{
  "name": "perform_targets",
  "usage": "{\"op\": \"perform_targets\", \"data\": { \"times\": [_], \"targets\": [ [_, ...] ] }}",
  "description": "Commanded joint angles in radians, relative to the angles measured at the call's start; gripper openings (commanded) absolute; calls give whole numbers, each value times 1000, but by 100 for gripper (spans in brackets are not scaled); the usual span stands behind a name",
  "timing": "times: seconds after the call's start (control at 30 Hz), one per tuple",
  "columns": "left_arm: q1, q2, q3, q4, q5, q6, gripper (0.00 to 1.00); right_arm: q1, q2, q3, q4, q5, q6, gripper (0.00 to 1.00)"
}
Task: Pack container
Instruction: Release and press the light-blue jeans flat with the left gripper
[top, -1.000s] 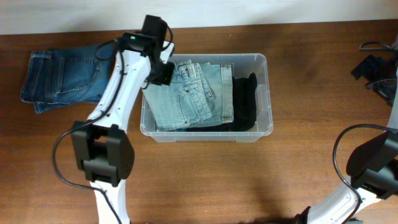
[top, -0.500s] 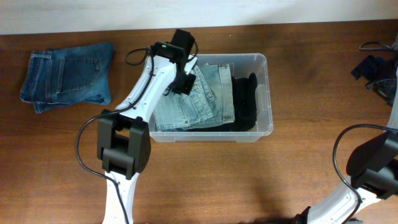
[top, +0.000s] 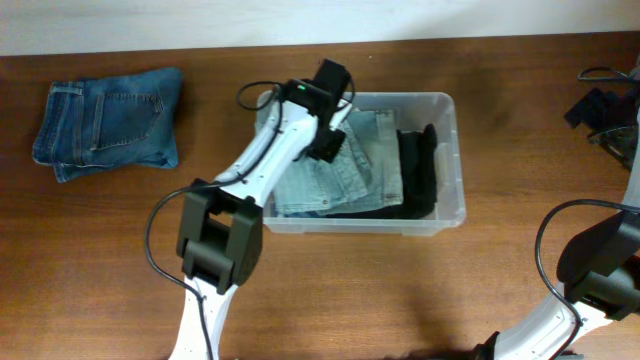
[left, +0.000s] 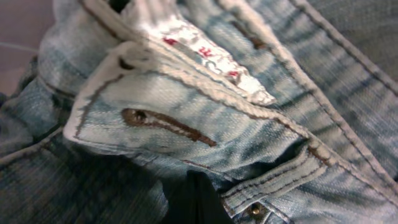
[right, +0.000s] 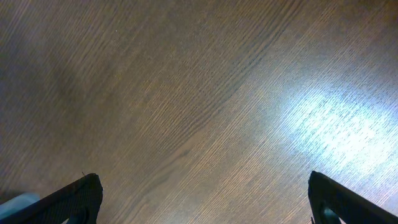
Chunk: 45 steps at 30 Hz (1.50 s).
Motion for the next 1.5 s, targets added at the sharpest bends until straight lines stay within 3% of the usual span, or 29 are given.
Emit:
{"op": "perform_targets", "data": {
  "times": [0.0,0.13,0.53,1.47],
  "targets": [
    [-35,31,27,-15,-4,15,1,-1,11,-3,0,15,6,98],
    [-34,31,119,-89,-77,-5,1,-1,11,-3,0,15,6,98],
    [34,31,406,-353,-309,-282,1,-1,11,-3,0,15,6,98],
    [96,198,378,-275,-175,-307,1,-1,11,-3,0,15,6,98]
  ]
}}
